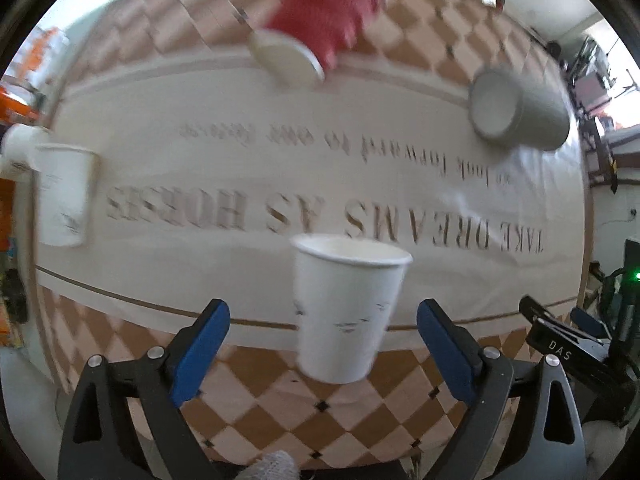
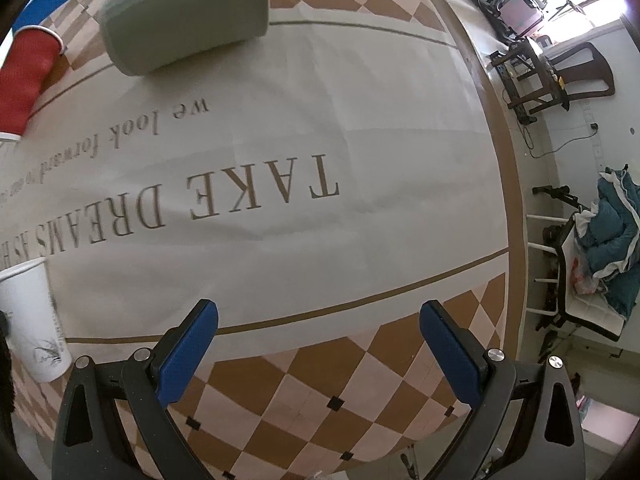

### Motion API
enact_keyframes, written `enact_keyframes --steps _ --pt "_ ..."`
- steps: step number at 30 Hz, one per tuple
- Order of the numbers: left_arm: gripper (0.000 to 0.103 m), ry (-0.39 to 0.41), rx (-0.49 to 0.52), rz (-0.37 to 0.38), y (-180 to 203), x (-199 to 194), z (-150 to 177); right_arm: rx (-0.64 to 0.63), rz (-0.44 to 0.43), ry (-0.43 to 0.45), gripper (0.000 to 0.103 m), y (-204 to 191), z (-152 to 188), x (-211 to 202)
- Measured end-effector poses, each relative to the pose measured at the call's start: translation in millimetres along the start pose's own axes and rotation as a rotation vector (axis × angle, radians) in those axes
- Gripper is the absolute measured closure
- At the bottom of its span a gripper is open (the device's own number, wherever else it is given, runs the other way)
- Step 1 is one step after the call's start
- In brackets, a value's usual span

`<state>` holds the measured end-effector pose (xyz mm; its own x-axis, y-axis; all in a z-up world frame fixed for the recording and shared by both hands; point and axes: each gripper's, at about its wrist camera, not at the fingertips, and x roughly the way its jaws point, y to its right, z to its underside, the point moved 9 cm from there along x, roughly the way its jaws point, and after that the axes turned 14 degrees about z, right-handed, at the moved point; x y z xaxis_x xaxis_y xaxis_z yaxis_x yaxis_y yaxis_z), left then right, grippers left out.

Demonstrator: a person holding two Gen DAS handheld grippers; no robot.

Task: Flip cup upright
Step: 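Grasp the upright white cup with the right gripper while the left gripper releases it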

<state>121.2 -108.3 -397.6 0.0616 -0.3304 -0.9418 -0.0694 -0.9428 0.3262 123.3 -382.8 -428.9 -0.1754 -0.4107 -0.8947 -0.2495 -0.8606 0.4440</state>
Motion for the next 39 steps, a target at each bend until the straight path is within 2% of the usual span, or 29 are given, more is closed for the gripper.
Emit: enact_keyframes --steps 3,5,9,13,16,20,24,33,36,39 --pt "0.007 0.11 0.033 -0.053 -12.8 -34.8 -8.4 0.01 -0.019 0.014 0.001 -2.9 2.9 -19.4" --pt "0.0 0.187 0.055 -0.097 -24.8 -59.2 -10.5 0.015 -0.04 0.024 0.001 -8.0 4.3 -33.2" --pt "0.0 0.229 0.055 -0.164 -46.4 -77.3 -13.3 0.006 -0.112 0.042 0.001 -28.8 12.6 -66.8" --pt "0.0 0.209 0.043 -0.216 -72.4 -80.4 -6.9 -0.035 -0.178 0.052 0.001 -61.7 21.0 -100.1" --pt "0.0 0.166 0.019 -0.217 -87.8 -65.8 4.2 -0.075 -0.227 0.039 0.001 -88.3 26.7 -115.5" --pt "0.0 0.113 0.015 -0.236 -106.9 -45.8 14.4 -0.095 -0.288 0.002 0.011 -119.2 29.3 -123.0" --pt "0.0 0.075 0.031 -0.246 -119.0 -30.7 20.6 -0.102 -0.322 -0.032 0.015 -145.7 32.0 -124.0" --pt "0.0 0.037 0.066 -0.25 -128.8 -14.7 18.7 -0.121 -0.329 -0.067 0.022 -185.6 30.5 -111.7" --pt "0.0 0.032 0.076 -0.253 -128.2 -13.5 17.1 -0.121 -0.335 -0.076 0.028 -194.0 30.8 -108.5" --pt "0.0 0.029 0.082 -0.251 -128.3 -12.2 15.6 -0.12 -0.338 -0.083 0.038 -200.0 30.5 -105.1"
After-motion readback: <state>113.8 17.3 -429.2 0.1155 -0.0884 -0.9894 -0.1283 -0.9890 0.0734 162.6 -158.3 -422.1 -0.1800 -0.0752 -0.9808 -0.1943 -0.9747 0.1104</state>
